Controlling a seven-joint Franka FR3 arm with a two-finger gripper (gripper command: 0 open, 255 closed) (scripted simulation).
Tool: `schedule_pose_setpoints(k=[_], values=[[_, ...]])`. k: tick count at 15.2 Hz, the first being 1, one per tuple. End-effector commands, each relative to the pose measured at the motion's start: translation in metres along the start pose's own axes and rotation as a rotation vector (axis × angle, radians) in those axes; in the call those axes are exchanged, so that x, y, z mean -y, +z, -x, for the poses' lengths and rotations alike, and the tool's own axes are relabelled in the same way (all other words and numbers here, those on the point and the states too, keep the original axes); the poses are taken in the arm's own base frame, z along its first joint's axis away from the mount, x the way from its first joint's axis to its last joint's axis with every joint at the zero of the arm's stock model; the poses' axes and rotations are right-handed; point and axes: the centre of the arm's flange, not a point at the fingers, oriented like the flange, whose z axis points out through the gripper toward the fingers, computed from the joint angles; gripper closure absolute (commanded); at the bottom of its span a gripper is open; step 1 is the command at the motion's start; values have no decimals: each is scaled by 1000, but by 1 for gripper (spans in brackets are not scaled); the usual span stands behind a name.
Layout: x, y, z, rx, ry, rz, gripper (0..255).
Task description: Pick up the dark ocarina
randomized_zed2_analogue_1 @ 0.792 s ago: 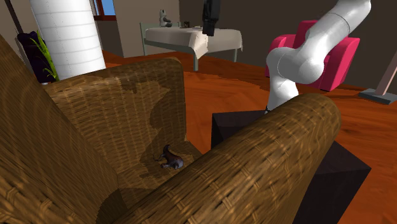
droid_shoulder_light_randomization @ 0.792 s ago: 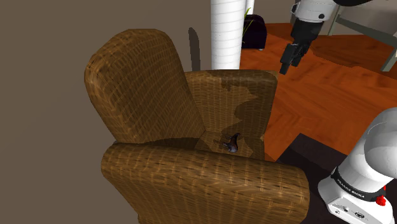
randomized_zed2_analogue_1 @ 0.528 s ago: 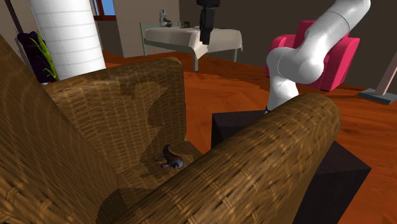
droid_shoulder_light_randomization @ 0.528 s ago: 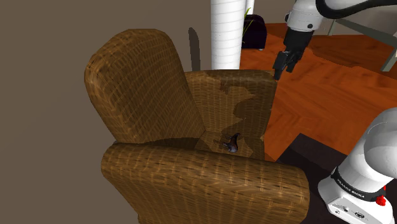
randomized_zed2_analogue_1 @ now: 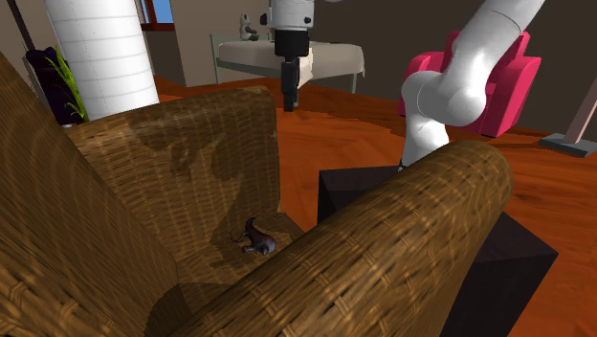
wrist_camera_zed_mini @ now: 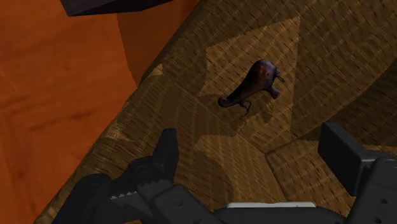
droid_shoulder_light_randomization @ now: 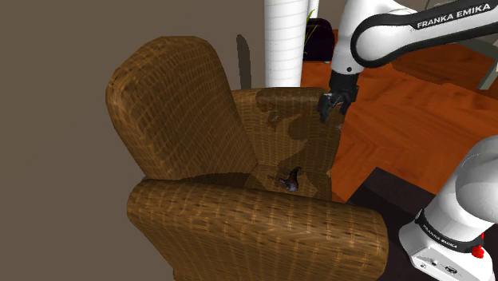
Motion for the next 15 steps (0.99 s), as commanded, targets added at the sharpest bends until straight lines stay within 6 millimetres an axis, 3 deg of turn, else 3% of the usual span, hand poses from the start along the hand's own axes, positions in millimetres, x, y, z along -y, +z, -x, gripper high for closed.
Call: schedule_pose_setpoints(k=[1,15], values=[[7,25,-14,16,45,1,0],[34,199,-88,132,343,11,0]])
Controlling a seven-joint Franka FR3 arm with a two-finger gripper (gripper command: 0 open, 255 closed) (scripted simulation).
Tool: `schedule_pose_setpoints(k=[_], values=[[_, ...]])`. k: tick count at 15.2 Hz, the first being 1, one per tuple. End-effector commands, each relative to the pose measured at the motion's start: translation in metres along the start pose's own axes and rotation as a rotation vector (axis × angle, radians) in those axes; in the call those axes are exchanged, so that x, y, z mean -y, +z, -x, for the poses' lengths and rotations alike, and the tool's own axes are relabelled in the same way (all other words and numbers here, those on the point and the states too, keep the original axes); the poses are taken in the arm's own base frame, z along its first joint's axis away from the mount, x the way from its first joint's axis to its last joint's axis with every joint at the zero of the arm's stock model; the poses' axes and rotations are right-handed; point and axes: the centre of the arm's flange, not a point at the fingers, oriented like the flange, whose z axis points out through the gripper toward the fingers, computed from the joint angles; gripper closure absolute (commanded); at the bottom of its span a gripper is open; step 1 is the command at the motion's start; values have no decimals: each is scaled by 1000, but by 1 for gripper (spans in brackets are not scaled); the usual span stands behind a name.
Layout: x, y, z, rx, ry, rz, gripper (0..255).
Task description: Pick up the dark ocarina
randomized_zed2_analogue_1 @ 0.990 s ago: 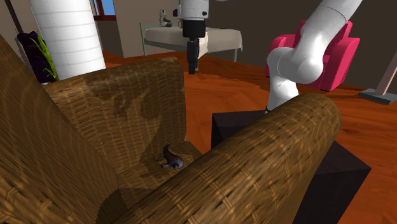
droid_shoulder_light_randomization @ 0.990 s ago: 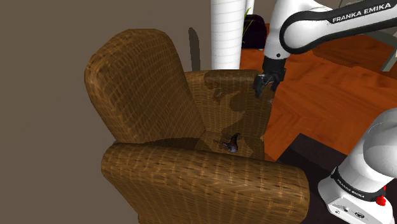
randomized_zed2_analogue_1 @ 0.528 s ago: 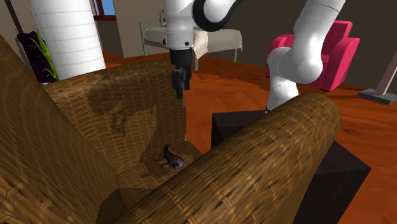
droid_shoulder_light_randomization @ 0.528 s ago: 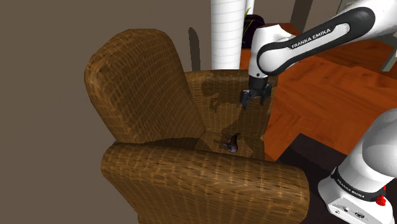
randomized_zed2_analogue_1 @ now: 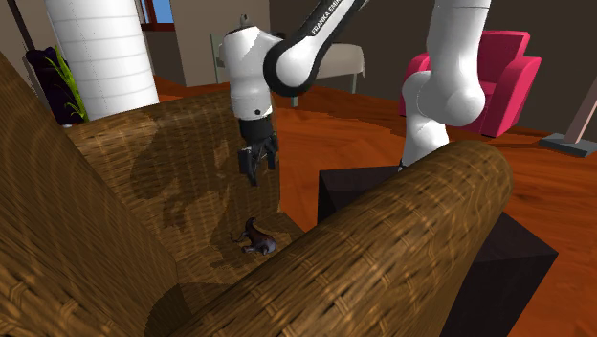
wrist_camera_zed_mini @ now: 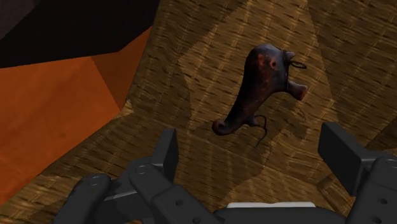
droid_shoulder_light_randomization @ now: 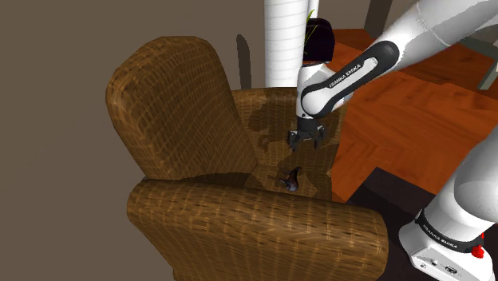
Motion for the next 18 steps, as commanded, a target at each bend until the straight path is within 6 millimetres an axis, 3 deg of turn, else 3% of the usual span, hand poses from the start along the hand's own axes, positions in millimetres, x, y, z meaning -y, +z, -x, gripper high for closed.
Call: schedule_pose_setpoints(k=[1,10,18], values=[[6,29,-12,17,45,1,0],[26,141,-61,91,236,8,0],[27,186,-67,95,245,9,0]])
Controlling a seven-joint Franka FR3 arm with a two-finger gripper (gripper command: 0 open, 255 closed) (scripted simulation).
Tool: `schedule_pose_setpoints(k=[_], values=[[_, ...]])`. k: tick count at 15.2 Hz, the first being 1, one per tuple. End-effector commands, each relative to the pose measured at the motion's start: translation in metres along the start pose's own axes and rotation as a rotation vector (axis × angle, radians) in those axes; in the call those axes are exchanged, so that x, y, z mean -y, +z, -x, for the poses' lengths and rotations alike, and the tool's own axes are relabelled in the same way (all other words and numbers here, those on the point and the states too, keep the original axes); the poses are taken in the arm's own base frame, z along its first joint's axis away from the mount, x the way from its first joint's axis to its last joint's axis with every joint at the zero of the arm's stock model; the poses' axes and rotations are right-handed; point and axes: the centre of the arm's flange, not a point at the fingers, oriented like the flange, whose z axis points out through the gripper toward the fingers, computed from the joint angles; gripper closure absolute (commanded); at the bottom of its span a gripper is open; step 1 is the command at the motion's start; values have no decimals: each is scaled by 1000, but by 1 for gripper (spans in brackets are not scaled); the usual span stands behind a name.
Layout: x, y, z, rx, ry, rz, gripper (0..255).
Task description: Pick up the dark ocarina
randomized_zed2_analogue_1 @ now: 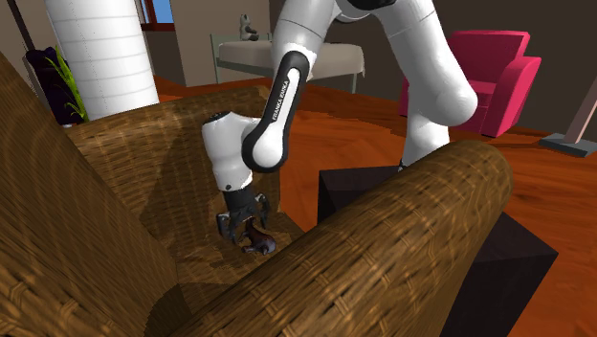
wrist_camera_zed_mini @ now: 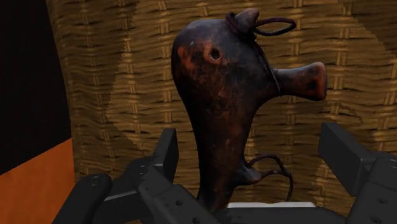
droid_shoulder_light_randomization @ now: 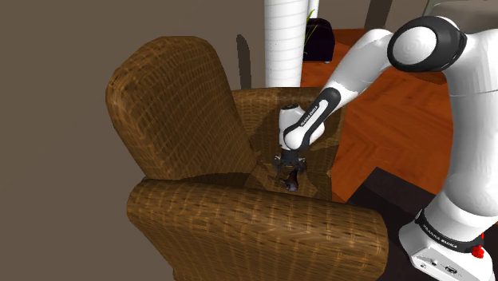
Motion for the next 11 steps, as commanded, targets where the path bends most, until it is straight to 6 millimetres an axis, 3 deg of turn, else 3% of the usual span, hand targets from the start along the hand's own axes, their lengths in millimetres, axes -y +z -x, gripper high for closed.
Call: schedule_pose_setpoints(k=[1,2,3,8,11], values=[[-12,16,-17,10,-223,13,0],[-12,16,-17,10,-223,13,0],[-14,17,-19,10,-223,13,255],[-17,4,-29,10,-224,13,255],[-11,11,-33,9,-226,14,255]])
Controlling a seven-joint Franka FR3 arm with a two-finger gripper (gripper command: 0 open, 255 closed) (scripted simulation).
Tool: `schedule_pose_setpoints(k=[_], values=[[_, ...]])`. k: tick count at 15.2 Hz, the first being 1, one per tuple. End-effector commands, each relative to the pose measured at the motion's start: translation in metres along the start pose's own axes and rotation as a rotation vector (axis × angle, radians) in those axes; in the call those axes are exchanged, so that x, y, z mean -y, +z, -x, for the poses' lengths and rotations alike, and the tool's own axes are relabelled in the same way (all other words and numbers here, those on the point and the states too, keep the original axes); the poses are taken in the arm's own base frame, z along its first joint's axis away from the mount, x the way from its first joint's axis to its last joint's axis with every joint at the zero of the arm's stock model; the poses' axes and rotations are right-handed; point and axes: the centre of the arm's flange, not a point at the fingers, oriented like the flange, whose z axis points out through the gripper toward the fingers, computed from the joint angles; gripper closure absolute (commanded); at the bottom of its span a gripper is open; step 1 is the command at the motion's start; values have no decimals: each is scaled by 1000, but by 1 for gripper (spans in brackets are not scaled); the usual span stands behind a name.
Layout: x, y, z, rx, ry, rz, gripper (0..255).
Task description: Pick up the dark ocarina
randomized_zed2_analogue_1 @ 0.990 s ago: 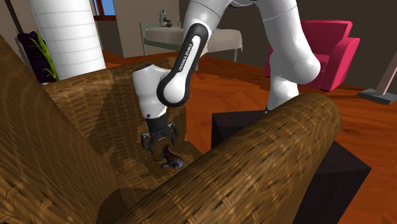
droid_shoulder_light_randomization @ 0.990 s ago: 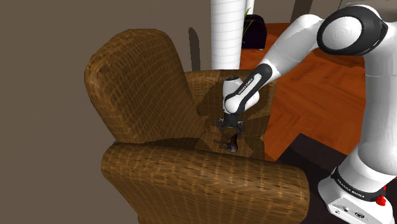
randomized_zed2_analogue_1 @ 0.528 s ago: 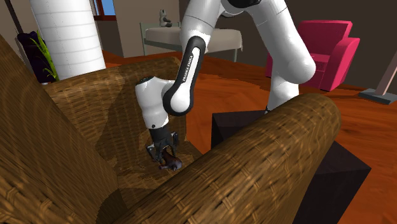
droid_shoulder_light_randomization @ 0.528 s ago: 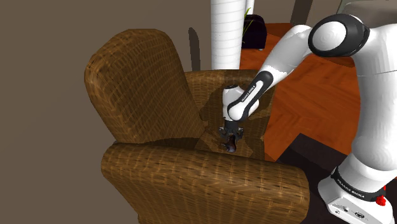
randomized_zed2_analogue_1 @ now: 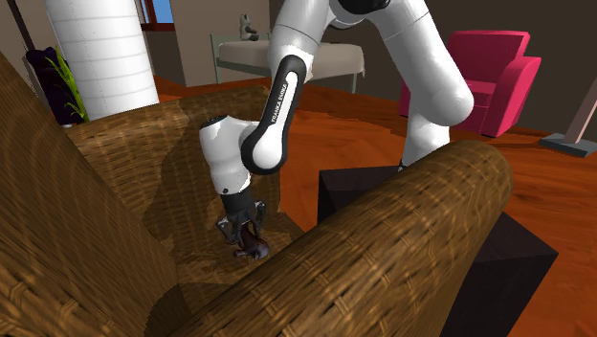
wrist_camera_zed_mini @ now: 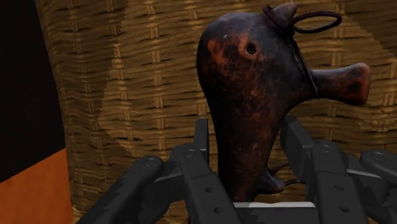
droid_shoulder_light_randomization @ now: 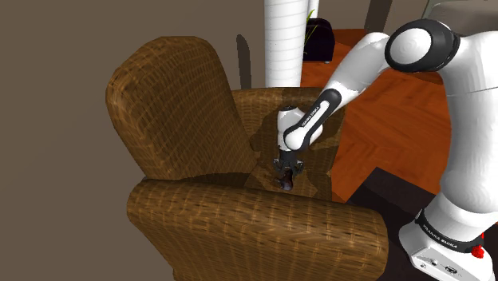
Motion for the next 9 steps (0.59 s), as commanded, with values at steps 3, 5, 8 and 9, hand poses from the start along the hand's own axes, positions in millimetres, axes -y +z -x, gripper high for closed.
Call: schedule_pose_setpoints(k=[3,5,8,9], values=[[-20,-2,-13,-5,-251,12,255],[-20,-12,-12,-5,-251,12,255],[-22,-28,-9,-5,-251,12,255],[-22,-33,-8,-5,-251,12,255]])
